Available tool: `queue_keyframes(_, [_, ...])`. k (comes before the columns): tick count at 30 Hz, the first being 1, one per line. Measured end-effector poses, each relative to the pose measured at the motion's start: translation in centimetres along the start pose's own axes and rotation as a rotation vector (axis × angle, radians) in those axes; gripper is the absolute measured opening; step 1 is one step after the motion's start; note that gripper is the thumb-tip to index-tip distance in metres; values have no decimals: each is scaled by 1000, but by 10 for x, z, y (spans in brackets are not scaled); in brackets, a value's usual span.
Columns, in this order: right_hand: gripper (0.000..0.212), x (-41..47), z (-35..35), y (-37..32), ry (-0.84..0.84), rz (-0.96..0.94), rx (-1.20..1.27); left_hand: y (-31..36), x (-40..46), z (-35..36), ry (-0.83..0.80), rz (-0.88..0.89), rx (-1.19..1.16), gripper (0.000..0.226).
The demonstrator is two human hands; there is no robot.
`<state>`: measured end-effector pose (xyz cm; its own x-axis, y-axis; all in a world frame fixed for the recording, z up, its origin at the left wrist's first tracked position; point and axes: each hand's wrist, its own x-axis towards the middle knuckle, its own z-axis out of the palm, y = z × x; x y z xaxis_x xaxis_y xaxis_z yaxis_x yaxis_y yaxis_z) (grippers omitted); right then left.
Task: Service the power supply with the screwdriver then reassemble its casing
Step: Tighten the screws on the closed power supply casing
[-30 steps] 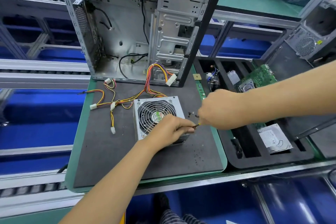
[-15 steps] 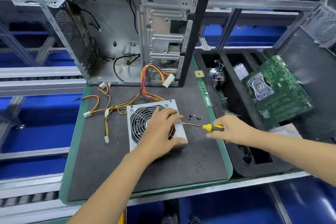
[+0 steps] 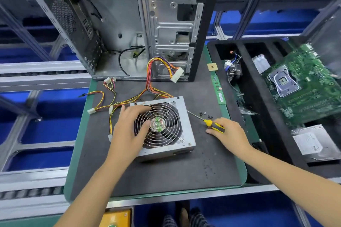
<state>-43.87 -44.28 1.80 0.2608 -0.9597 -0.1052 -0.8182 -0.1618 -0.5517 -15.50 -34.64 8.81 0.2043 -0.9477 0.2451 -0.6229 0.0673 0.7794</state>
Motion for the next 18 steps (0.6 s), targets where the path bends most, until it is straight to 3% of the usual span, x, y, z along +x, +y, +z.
queue_keyframes(9, [20,-6,5,-2,-48,-60,-54,-11,-18,-11,104,8,-91,20])
queue_keyframes(13, [21,-8,-20,-19,-84,-31,148,-6,-13,-18,112,8,-100,20])
queue_keyframes(18, [13,-9,-58,-90,-142,-150,318,11,1,-15,12,-73,-274,11])
